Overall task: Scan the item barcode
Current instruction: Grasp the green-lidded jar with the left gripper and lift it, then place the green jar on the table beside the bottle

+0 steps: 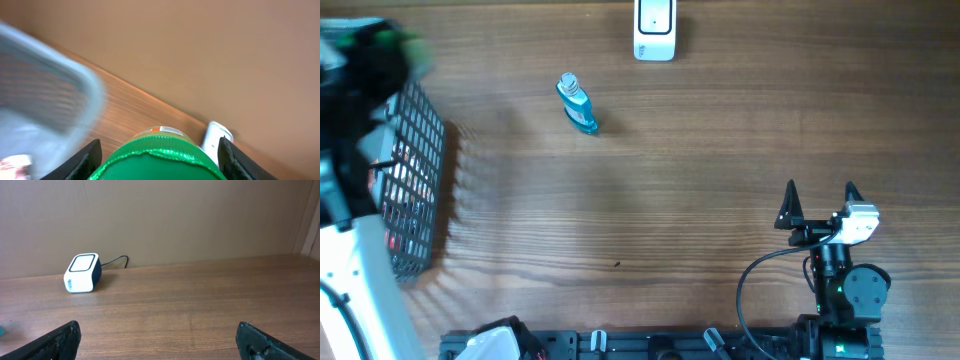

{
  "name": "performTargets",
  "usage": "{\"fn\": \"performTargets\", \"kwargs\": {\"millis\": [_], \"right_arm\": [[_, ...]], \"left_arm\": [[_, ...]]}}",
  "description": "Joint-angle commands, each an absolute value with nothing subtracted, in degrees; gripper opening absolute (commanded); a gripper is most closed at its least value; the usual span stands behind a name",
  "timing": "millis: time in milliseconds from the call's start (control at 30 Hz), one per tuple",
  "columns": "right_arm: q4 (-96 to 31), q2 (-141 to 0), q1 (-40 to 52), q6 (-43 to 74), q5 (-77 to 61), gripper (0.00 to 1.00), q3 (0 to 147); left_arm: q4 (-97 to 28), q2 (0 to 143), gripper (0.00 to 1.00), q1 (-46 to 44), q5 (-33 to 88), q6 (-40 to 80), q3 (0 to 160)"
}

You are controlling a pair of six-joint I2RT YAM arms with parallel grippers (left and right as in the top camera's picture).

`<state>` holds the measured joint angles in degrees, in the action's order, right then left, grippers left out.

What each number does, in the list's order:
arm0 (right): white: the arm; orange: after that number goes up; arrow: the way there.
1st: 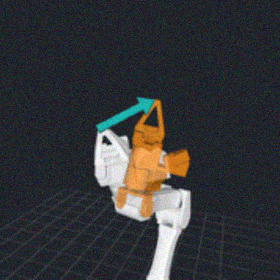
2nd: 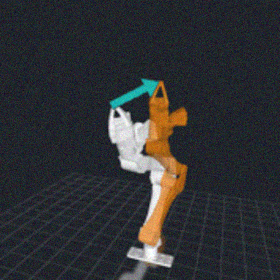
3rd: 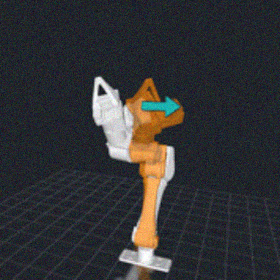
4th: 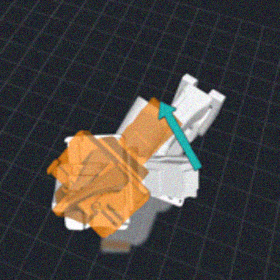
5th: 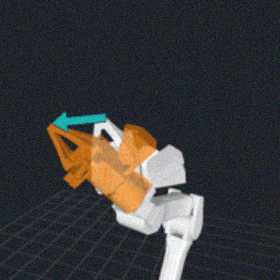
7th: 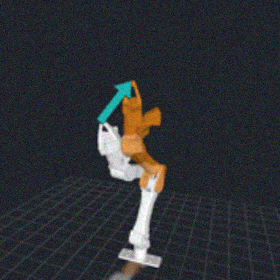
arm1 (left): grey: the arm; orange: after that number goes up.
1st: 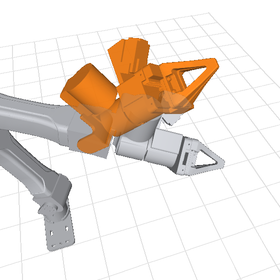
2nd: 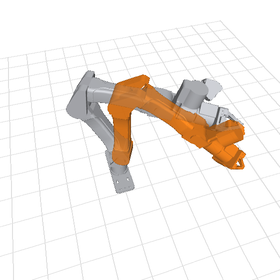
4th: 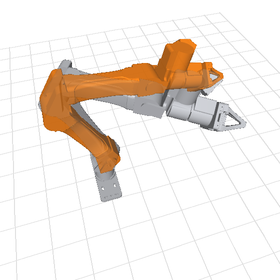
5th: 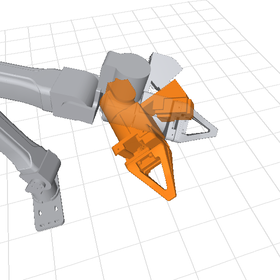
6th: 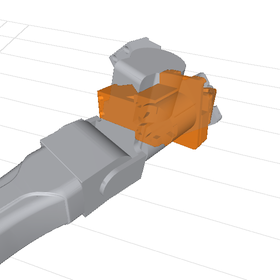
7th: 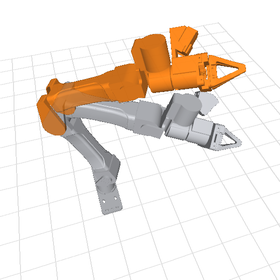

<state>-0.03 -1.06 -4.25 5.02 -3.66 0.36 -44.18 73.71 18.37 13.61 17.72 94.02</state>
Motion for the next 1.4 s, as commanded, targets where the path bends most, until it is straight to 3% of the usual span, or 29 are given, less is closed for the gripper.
{"fn": "performTargets", "kwargs": {"millis": [0,233,467,1133,1367], "right_arm": [[0.10,-0.97,-4.08,4.49,-4.14,1.00,0.30],[0.10,-0.97,-4.08,4.51,-4.16,1.00,0.30],[0.10,-0.97,-4.08,4.49,-4.16,1.00,0.30],[0.10,-0.97,-4.08,4.51,-4.16,1.00,0.30],[0.10,-0.97,-4.08,4.49,-4.16,1.00,0.30]], "left_arm": [[-43.57,75.22,0.58,5.74,12.60,18.11,94.41],[-44.77,82.76,0.59,-16.29,2.79,11.64,94.39],[-44.91,93.71,0.59,-25.56,2.48,1.83,94.39],[-25.96,122.43,0.61,-27.03,12.64,-11.97,94.39],[-29.43,124.53,0.61,-27.55,16.60,-25.15,94.39]]}}
